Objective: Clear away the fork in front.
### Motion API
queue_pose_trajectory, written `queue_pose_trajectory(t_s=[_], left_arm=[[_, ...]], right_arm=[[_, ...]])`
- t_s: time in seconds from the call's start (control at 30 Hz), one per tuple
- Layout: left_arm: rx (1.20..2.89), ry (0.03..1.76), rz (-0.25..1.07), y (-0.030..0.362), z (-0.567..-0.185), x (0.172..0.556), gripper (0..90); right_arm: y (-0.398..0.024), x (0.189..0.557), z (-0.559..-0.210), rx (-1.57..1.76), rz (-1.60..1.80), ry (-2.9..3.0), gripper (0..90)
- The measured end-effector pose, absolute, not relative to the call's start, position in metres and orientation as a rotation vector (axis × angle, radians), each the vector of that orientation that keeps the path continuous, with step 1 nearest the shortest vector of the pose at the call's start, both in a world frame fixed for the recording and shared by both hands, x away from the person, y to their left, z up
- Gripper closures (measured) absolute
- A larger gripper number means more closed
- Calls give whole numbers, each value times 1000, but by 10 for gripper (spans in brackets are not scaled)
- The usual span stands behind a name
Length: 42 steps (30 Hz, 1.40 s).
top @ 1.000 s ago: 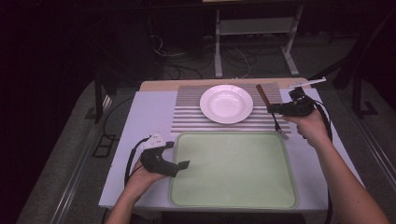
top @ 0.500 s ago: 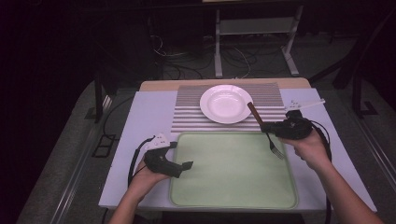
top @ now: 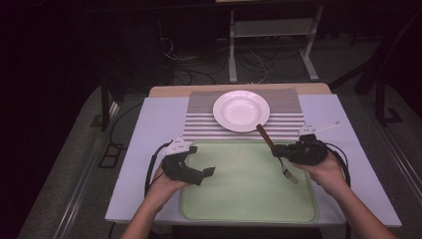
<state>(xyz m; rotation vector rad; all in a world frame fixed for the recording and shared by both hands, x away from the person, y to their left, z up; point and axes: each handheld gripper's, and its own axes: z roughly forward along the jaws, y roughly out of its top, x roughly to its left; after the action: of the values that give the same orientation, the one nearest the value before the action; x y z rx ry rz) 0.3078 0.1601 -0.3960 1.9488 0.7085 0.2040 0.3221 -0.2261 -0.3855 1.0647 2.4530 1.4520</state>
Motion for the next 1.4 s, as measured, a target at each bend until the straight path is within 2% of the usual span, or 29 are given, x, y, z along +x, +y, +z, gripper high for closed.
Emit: queue_pose_trajectory(t_s=[0.6,0.83,1.13,1.3,1.4], left_arm=[[1919,634,228,109,-371,335,0],[1901,606,182,82,-366,341,0],[1894,620,153,74,-369,339,0],[1877,623,125,69,-370,337,64],[1873,619,114,68,-370,337,141]], right_arm=[[-219,322,-391,1021,1465,2456,767],[-214,322,-390,995,1479,2457,766],[-204,322,-388,959,1497,2460,767],[-194,321,-387,926,1510,2465,767],[-191,320,-387,917,1516,2468,766]])
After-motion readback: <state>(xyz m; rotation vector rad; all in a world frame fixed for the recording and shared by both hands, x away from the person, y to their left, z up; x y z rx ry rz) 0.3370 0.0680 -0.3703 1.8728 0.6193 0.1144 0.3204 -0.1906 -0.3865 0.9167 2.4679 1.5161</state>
